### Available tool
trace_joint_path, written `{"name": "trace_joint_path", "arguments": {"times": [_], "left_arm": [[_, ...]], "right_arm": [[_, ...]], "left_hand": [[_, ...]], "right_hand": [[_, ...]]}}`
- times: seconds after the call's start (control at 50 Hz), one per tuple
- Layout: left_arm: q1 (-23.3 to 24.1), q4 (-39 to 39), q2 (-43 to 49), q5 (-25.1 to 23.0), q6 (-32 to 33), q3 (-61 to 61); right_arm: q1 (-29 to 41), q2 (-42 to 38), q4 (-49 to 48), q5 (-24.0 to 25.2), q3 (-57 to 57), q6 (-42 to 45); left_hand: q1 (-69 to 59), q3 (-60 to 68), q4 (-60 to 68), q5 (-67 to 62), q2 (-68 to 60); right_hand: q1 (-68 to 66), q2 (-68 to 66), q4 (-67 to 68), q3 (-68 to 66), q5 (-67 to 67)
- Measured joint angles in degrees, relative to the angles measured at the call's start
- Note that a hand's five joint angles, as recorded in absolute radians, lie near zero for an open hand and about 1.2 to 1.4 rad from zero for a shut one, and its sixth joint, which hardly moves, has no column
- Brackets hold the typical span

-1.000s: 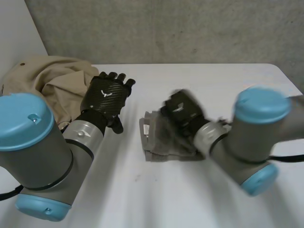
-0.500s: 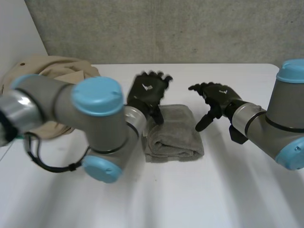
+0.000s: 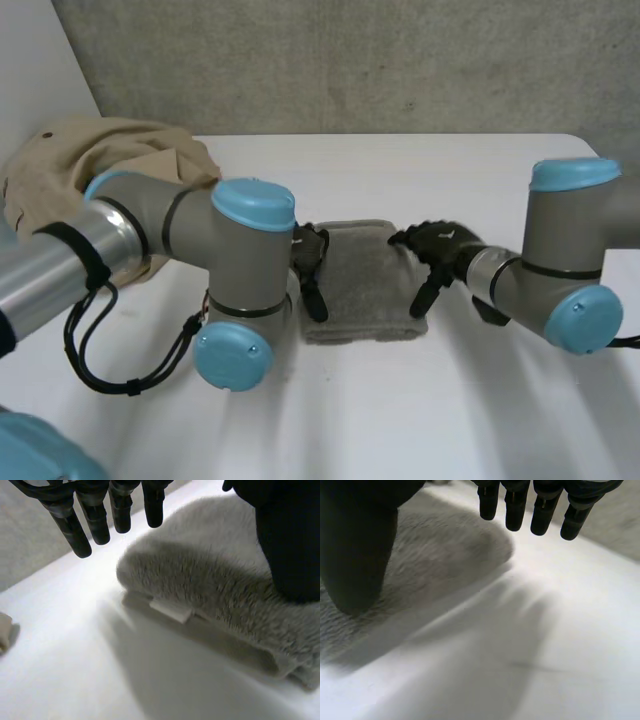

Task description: Fold the laundry.

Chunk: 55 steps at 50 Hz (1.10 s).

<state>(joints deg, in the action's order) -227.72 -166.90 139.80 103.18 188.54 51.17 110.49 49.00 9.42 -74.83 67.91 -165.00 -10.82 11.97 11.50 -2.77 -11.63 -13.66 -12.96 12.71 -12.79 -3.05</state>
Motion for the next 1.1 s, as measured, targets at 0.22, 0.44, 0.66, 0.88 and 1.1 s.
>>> {"name": "trace_joint_path", "arguments": {"times": [0.22,0.44,0.66,0.88,1.1], "left_arm": [[0.35,-1.92,-12.96,-5.74,-0.06,6.8],[-4.73,-6.41,-22.72,-19.33,-0.45,18.46],[-5.5,-7.89,-24.24,-21.26,-0.76,23.07],[-5.33,-8.74,-24.19,-21.09,-0.76,24.11],[-3.95,-8.75,-24.22,-21.16,-0.59,21.95]], "right_arm": [[-0.68,12.3,-9.56,-6.28,14.35,-7.24],[0.06,10.93,-16.31,-3.61,23.76,-25.68],[3.63,3.9,-19.53,-3.21,20.26,-27.97],[4.13,2.03,-19.88,-4.46,18.13,-28.19],[-4.42,1.47,-20.53,-10.52,7.97,-26.24]], "left_hand": [[0.0,0.0,0.0,0.01,0.0],[0.0,0.0,0.0,0.01,0.0],[0.0,0.0,0.0,0.01,0.0],[0.0,0.0,0.0,0.01,0.0],[0.0,0.0,0.0,0.01,0.0]], "right_hand": [[0.02,0.0,0.07,0.01,0.0],[0.0,0.0,0.16,-0.03,0.0],[-8.68,-7.42,9.33,-9.2,-9.37],[-29.6,-39.09,51.61,-39.51,-51.63],[-29.6,-39.14,55.83,-39.52,-54.52]]}}
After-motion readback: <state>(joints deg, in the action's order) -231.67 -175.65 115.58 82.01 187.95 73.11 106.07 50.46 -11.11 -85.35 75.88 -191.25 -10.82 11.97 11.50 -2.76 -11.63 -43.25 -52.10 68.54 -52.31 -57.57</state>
